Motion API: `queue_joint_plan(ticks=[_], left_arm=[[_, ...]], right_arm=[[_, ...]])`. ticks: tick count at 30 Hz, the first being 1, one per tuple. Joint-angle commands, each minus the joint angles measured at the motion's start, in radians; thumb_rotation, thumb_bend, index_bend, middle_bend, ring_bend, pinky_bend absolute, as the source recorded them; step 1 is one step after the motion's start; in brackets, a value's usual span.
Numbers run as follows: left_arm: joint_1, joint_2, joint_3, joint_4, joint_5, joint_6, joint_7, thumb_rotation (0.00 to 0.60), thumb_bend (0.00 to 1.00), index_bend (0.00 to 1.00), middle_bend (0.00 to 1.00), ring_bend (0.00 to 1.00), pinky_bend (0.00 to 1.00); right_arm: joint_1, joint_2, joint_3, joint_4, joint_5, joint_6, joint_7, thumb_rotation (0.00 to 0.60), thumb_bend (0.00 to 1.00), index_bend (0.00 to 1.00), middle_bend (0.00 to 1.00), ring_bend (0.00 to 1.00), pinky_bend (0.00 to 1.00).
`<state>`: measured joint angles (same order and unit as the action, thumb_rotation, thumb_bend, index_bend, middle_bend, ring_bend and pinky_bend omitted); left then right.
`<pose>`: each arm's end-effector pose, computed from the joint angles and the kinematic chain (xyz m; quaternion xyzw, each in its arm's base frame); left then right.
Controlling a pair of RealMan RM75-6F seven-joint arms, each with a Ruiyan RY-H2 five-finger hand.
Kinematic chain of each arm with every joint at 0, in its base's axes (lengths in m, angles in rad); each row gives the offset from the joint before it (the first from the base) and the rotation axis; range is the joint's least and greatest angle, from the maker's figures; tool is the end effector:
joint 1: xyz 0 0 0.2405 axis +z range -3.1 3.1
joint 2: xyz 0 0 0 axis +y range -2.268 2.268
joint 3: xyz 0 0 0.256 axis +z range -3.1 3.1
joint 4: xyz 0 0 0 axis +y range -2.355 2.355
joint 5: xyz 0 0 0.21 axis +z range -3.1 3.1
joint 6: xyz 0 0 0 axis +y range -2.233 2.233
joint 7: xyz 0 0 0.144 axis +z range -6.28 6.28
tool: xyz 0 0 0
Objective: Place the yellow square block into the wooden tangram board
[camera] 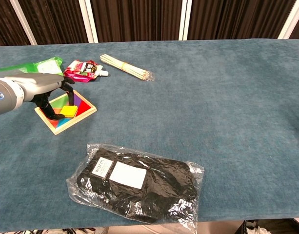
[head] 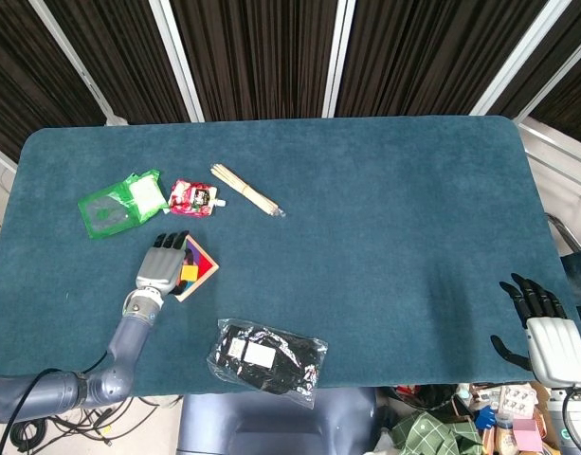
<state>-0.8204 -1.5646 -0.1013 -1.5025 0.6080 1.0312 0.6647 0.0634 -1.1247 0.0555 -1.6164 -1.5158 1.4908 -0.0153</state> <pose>-0.1861 0.3436 -0.0250 -0.7206 -0.4298 -0.2183 0.4983 -0.3105 -0.1754 0.1575 0.5935 -0.3859 0.3883 0.5900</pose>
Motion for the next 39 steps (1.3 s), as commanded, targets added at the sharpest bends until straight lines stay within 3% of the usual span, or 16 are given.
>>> queue_joint_plan(ticks=[1,39], left_arm=[[0.001,-0.002,0.001,0.002,-0.001,0.001,0.003,0.6,0.36,0.44,0.0,0.0,0.0],[0.002,-0.021,-0.011,0.024,-0.008,-0.004,0.026,0.6,0.33,0.39,0.0,0.0,0.0]], right_arm=[[0.0,0.0,0.0,0.0,0.0,0.0,0.0,0.6,0.19,0.15,0.05,0.08,0.13],[0.0,0.001,0.001,0.0,0.0,0.001,0.001,0.6,0.19,0.15,0.05,0.08,0.13]])
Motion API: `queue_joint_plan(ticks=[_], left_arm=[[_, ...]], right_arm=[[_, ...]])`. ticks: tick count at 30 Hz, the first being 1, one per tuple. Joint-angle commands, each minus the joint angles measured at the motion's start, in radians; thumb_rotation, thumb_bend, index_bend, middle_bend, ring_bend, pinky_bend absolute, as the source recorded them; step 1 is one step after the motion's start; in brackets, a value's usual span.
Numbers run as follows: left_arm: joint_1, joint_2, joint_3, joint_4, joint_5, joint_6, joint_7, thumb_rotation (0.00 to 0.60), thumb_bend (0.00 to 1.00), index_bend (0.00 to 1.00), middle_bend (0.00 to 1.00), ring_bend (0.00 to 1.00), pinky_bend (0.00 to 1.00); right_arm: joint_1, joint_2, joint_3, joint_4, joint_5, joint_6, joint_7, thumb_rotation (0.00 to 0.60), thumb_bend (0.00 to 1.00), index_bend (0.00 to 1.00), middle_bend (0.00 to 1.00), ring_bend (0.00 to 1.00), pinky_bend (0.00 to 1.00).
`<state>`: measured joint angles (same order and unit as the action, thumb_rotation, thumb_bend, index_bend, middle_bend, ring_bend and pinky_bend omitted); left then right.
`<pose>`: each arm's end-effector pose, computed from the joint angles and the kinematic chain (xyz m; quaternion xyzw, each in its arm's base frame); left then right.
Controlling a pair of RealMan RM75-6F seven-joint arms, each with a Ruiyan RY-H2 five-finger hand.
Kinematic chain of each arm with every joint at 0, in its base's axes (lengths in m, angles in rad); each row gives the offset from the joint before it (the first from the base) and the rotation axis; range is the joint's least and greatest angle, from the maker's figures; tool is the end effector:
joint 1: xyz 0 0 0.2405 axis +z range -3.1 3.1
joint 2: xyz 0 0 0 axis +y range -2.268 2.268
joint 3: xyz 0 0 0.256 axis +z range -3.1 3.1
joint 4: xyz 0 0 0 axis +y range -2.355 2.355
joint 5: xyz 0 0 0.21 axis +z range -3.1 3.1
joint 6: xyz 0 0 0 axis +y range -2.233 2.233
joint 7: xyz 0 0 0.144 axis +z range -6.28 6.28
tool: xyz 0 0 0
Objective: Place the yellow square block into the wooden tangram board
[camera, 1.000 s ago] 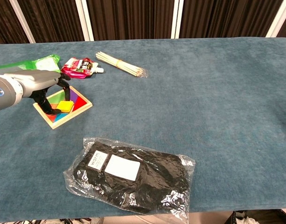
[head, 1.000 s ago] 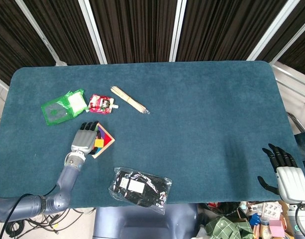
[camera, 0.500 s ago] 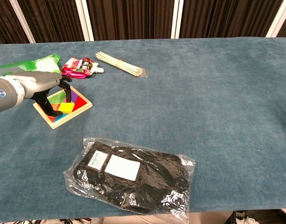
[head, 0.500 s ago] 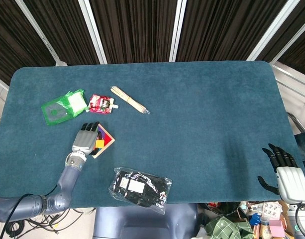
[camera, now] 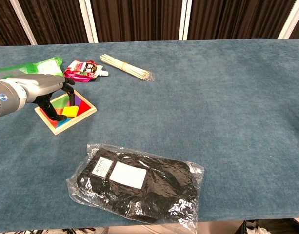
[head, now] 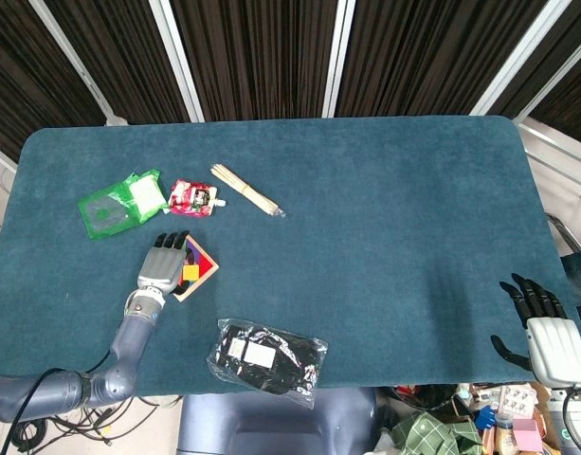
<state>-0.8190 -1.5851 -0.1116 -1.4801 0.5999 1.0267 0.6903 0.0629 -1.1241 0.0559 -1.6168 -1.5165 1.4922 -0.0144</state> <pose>-0.1862 0.3451 -0.0297 -0.7218 -0.4264 -0.2127 0.5020 -0.3104 -0.1753 0.1579 0.5931 -0.3855 0.3890 0.5901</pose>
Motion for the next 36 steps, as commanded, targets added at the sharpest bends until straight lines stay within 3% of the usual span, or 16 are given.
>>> queue_joint_plan(ticks=[1,16,21,24,28,33,36], left_arm=[[0.0,-0.001,-0.001,0.002,0.001,0.001,0.001,0.6,0.33,0.38,0.0,0.0,0.0],[0.003,0.005,-0.003,-0.007,0.005,0.002,0.003,0.6,0.33,0.35,0.0,0.0,0.0],[0.009,0.029,-0.02,-0.041,0.033,0.026,-0.018,0.6,0.33,0.24,0.0,0.0,0.0],[0.025,0.076,-0.029,-0.105,0.088,0.049,-0.056,0.6,0.33,0.14,0.0,0.0,0.0],[0.07,0.16,-0.025,-0.201,0.22,0.087,-0.146,0.6,0.33,0.1,0.0,0.0,0.0],[0.181,0.297,0.026,-0.309,0.48,0.236,-0.275,0.6,0.32,0.09,0.0,0.0,0.0],[0.247,0.38,0.069,-0.362,0.574,0.312,-0.31,0.6,0.29,0.06,0.0,0.0,0.0]], right_arm=[[0.0,0.0,0.0,0.0,0.001,0.0,0.0,0.6,0.19,0.15,0.05,0.08,0.13],[0.0,0.0,0.0,0.001,-0.002,0.001,0.0,0.6,0.19,0.15,0.05,0.08,0.13],[0.0,0.0,0.0,0.001,-0.001,0.0,0.001,0.6,0.19,0.15,0.05,0.08,0.13],[0.0,0.0,0.001,0.001,-0.001,0.001,0.002,0.6,0.19,0.15,0.05,0.08,0.13],[0.0,0.0,0.001,0.001,0.0,0.001,0.002,0.6,0.19,0.15,0.05,0.08,0.13],[-0.001,0.0,0.001,0.0,-0.002,0.004,0.002,0.6,0.19,0.15,0.05,0.08,0.13],[-0.001,-0.001,0.001,0.0,-0.003,0.006,0.002,0.6,0.19,0.15,0.05,0.08,0.13]])
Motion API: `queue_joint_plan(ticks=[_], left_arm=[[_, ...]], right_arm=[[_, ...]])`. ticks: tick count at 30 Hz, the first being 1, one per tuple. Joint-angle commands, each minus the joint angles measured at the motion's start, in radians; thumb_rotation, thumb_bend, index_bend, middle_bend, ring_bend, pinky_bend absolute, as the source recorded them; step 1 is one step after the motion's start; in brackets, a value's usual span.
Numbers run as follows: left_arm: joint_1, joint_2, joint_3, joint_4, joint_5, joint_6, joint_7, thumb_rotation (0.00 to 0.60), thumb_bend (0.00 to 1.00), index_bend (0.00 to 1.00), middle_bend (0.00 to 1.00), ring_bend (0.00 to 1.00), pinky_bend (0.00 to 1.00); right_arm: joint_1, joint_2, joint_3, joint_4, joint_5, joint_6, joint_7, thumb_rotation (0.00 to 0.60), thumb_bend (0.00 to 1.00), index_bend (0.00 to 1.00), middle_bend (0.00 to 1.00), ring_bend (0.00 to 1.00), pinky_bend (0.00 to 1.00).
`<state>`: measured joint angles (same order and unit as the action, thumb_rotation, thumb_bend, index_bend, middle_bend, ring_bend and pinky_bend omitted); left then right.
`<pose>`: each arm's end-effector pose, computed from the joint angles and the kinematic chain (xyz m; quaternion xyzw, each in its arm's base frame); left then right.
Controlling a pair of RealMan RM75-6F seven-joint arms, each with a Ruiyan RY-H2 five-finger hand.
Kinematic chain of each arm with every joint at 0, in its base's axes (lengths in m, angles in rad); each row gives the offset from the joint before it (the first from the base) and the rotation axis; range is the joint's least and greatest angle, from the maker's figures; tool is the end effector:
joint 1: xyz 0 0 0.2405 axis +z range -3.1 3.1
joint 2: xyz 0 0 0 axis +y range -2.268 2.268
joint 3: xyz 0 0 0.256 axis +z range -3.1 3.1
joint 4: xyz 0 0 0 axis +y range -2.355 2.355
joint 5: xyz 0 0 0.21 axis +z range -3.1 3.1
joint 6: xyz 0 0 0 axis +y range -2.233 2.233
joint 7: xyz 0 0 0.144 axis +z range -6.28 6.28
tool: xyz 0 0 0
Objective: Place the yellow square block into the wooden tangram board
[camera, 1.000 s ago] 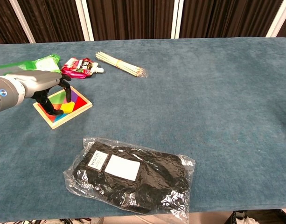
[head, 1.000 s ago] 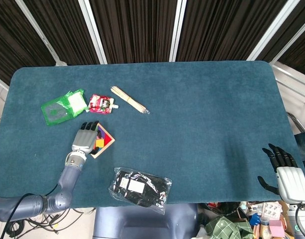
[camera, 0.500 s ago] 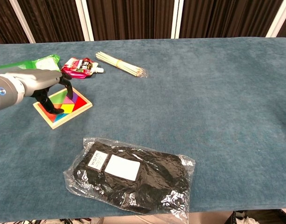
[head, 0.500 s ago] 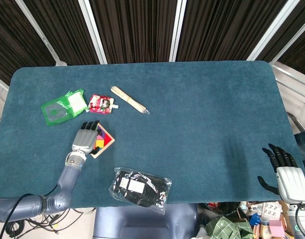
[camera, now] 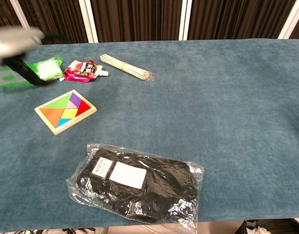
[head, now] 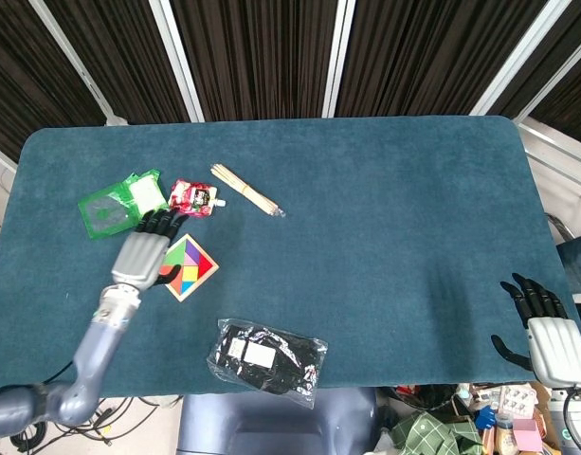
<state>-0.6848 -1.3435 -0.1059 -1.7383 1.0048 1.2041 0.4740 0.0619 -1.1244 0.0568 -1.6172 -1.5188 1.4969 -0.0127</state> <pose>-0.1693 0.3207 0.0545 -0.6997 -0.3643 -0.3576 0.4999 -0.3098 -0.1752 0.1584 0.5921 -0.3844 0.3915 0.5902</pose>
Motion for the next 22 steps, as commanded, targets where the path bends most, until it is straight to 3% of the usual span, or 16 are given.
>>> queue_joint_plan(ticks=[1,8,13,22], left_arm=[[0.143,0.175,0.084,-0.13,0.201,0.169,-0.098,0.6,0.29,0.06,0.0,0.0,0.0],[0.33,0.323,0.203,-0.204,0.368,0.351,-0.205,0.6,0.26,0.04,0.0,0.0,0.0],[0.446,0.382,0.268,-0.186,0.399,0.419,-0.305,0.6,0.26,0.04,0.0,0.0,0.0],[0.528,0.401,0.239,-0.096,0.375,0.444,-0.523,0.6,0.26,0.04,0.0,0.0,0.0]], right_arm=[[0.0,-0.001,0.0,0.0,-0.003,0.002,-0.001,0.6,0.19,0.15,0.05,0.08,0.13],[-0.002,-0.003,-0.001,0.0,-0.008,0.008,-0.005,0.6,0.19,0.15,0.05,0.08,0.13],[-0.002,-0.004,-0.002,-0.001,-0.01,0.01,-0.007,0.6,0.19,0.15,0.05,0.08,0.13],[-0.001,-0.009,0.001,-0.007,-0.004,0.007,-0.003,0.6,0.19,0.15,0.05,0.08,0.13]])
